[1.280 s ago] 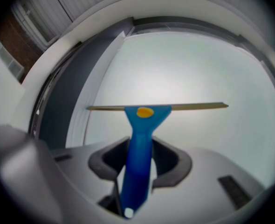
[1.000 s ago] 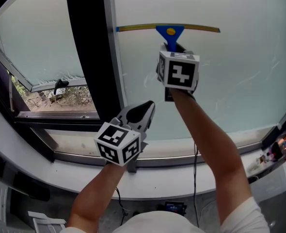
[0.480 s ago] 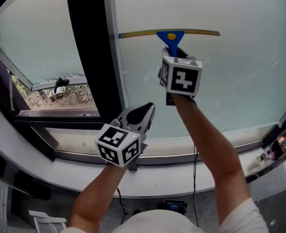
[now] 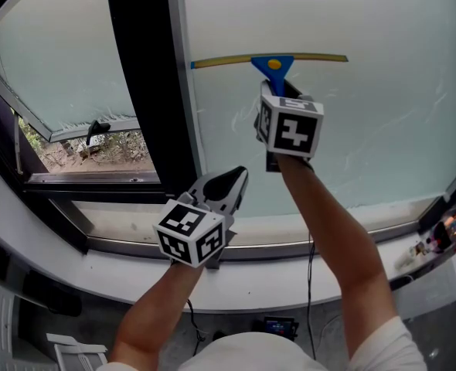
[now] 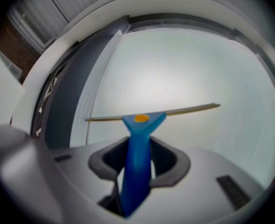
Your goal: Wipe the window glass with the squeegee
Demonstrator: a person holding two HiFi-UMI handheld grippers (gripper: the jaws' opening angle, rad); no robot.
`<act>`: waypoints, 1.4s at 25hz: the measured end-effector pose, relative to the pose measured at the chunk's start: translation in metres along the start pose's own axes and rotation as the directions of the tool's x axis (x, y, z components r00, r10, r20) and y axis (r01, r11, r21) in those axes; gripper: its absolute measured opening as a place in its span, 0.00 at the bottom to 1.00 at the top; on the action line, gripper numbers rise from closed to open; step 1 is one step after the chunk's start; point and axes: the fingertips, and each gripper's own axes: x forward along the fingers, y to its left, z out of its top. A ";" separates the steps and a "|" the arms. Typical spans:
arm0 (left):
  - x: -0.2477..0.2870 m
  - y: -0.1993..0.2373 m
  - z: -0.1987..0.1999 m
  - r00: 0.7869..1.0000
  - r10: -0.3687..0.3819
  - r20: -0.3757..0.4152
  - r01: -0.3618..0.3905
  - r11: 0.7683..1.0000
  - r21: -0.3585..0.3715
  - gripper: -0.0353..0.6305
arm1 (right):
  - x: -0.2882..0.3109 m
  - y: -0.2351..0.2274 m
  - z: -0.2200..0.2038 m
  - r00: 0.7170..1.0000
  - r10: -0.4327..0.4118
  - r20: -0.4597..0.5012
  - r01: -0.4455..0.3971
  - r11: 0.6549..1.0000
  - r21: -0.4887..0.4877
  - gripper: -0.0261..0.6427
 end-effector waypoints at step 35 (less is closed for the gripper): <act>-0.014 0.010 -0.039 0.999 0.026 -0.036 -0.029 0.996 -0.083 0.10 | -0.010 0.005 -0.067 0.996 0.039 -0.085 -0.034 0.998 0.058 0.25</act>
